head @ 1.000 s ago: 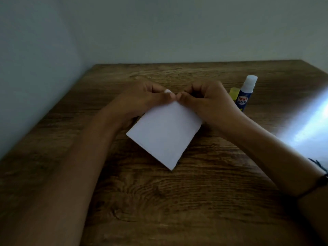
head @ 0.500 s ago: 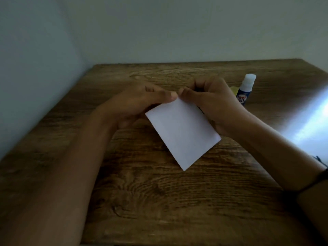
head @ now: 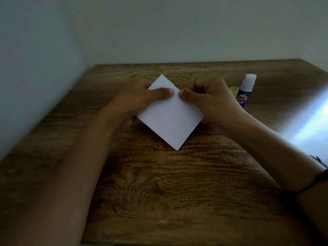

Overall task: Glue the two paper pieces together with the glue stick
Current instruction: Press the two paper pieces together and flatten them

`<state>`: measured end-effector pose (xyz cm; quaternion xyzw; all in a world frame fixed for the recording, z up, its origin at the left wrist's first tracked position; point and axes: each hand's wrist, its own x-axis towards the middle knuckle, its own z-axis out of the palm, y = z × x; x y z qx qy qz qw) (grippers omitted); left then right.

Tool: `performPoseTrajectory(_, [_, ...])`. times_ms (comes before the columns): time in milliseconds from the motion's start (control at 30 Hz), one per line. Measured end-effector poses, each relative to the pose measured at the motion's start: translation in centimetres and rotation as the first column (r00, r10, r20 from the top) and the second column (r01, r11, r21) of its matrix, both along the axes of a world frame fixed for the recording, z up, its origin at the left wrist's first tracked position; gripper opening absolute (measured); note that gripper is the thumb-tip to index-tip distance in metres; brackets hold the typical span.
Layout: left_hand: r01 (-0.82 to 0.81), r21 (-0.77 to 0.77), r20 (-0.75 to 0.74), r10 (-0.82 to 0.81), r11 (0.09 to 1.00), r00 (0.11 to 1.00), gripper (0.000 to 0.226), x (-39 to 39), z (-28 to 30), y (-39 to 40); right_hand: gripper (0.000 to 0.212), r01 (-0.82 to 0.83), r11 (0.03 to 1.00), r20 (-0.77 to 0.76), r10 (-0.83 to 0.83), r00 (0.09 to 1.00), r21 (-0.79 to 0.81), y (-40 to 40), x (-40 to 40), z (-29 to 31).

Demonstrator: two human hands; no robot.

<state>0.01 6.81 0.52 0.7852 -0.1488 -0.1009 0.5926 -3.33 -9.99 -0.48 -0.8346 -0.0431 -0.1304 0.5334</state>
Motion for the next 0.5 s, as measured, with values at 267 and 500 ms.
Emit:
performPoseTrajectory(267, [-0.036,-0.221,-0.14,0.005,0.975,0.99,0.013,0.8,0.0,0.9,0.016,0.074,0.974,-0.032,-0.069,0.997,0.213,-0.7,0.1,0.2])
performPoseTrajectory(500, [0.232,-0.035,-0.064,-0.234,0.972,0.97,0.014,0.3,-0.3,0.9,0.027,0.053,0.999,0.094,-0.052,0.994,-0.012,-0.4,0.1,-0.1])
